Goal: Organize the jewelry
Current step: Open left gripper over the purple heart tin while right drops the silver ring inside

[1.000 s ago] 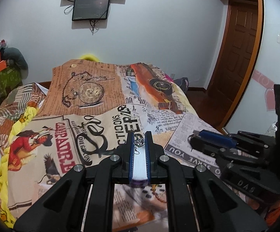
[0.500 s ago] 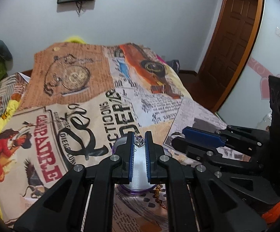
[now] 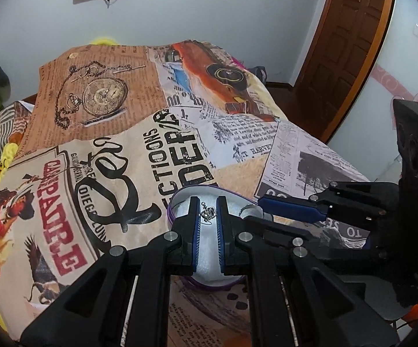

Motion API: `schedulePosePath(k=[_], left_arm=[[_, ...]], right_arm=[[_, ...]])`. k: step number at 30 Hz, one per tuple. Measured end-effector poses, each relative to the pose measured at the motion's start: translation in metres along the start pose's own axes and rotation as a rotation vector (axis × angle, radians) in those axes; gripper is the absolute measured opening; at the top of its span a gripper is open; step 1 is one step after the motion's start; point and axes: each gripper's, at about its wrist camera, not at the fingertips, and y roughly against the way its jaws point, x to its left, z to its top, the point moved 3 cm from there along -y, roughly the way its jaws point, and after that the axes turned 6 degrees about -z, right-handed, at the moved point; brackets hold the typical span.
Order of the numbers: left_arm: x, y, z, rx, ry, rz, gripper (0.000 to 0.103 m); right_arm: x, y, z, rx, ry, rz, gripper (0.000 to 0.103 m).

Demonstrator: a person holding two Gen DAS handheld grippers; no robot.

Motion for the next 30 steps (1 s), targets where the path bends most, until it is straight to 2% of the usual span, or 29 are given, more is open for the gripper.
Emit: schedulePosePath(k=[12,17,22,30], left_arm=[[0.004,0.001,-0.003,0.012,0.017,0.004,0.009],[0.006,0.006,-0.003,0.005,0.020,0.041,0.010],[0.009,0.017,-0.004,-0.015,0.031,0.068,0.026],[0.003,0.041,-0.011,-0.030,0.017,0.101,0.030]], right_arm=[[0.002,-0.014,-0.004,0.053,0.009,0.030,0.019],[0.004,-0.015,-0.005,0.068,0.012,0.028,0.019],[0.005,-0.014,-0.005,0.073,0.009,0.021,0.023],[0.003,0.004,-0.004,0.050,-0.015,0.017,0.026]])
